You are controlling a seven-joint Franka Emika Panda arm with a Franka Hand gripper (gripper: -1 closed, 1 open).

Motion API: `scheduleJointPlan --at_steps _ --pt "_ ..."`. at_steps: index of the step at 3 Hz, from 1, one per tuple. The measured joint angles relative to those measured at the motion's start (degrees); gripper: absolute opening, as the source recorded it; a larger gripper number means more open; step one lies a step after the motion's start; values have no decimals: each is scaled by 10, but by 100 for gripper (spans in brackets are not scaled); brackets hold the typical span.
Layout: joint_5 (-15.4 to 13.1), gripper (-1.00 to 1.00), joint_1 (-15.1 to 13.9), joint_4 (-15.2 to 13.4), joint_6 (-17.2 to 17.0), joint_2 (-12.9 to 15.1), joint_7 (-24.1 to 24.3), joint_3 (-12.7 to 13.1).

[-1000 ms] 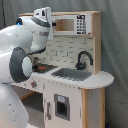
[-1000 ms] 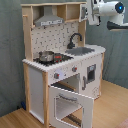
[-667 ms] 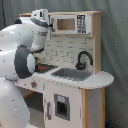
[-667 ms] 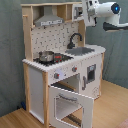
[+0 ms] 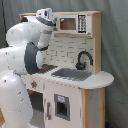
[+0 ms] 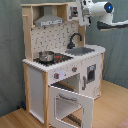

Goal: Play with the kitchen

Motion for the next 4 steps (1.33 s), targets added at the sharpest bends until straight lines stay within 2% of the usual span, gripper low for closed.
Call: scheduleJointPlan --at_steps 1,2,3,4 --pt "0 -100 -10 42 0 38 -12 1" --pt "-41 -100 -9 62 -30 29 -23 19" --pt "-47 -100 -9 56 -41 16 -23 25" --pt "-49 100 -9 51 -47 9 -23 27"
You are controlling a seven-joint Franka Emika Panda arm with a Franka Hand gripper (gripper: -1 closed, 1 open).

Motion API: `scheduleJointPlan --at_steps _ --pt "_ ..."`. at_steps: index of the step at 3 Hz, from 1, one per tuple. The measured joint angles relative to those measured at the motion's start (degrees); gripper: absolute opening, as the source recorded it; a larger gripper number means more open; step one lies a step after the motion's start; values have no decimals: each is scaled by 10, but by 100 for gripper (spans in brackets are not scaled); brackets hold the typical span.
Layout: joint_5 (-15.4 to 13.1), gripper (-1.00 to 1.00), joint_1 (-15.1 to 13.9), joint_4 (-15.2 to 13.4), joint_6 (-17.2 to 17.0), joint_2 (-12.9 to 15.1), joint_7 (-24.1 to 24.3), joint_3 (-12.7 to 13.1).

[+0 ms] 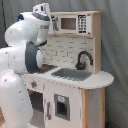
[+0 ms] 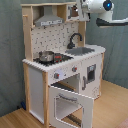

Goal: Play with the kitchen

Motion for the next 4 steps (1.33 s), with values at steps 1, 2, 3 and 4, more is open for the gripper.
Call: scheduleJointPlan --at_steps 1,2,3,4 --pt "-6 100 0 -17 -14 -26 0 7" --pt "-11 100 0 -57 -30 -77 0 17" --pt "-12 100 0 -100 -41 -129 2 29" --pt "-12 100 0 -138 -52 -172 7 52"
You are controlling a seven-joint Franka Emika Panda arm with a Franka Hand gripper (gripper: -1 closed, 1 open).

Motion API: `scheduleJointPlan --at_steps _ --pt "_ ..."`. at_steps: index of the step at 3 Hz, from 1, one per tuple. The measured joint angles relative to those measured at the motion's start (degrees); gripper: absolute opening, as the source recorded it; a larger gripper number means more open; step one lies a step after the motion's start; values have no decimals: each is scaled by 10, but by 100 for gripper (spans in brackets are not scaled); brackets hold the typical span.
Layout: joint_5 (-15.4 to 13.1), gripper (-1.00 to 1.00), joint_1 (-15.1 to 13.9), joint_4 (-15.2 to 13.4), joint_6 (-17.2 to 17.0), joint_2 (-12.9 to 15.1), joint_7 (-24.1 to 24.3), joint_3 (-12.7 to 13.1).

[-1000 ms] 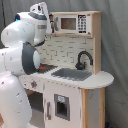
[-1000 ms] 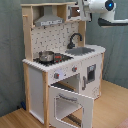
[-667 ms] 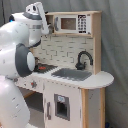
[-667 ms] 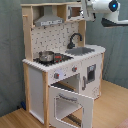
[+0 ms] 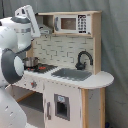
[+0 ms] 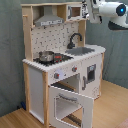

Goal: Play with the kitchen

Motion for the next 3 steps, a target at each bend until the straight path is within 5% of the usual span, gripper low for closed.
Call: scheduleJointPlan --at_steps 1,3 --pt "0 100 -1 -23 -22 -25 10 42" --pt "0 100 -18 -27 -77 -25 37 148"
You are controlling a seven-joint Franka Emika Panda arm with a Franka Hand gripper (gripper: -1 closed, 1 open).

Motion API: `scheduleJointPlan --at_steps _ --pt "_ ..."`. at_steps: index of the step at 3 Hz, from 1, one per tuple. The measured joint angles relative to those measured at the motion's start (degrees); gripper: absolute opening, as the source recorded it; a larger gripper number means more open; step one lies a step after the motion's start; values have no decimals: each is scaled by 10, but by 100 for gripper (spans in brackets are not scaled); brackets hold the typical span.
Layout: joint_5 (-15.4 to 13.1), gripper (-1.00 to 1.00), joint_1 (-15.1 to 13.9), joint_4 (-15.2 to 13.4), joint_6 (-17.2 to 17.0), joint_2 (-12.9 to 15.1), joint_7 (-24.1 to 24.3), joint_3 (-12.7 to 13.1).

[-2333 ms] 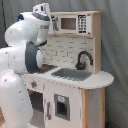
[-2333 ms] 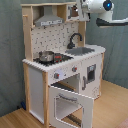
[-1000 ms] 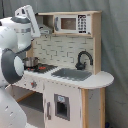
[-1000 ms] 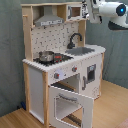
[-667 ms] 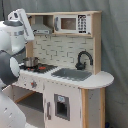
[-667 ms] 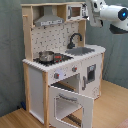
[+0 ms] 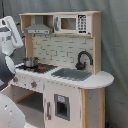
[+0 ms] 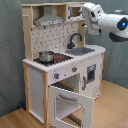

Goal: Play with the kitchen

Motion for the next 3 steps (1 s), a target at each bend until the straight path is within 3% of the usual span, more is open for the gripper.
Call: scheduleJointPlan --at_steps 3 --pt "7 100 -19 0 -105 13 93 142"
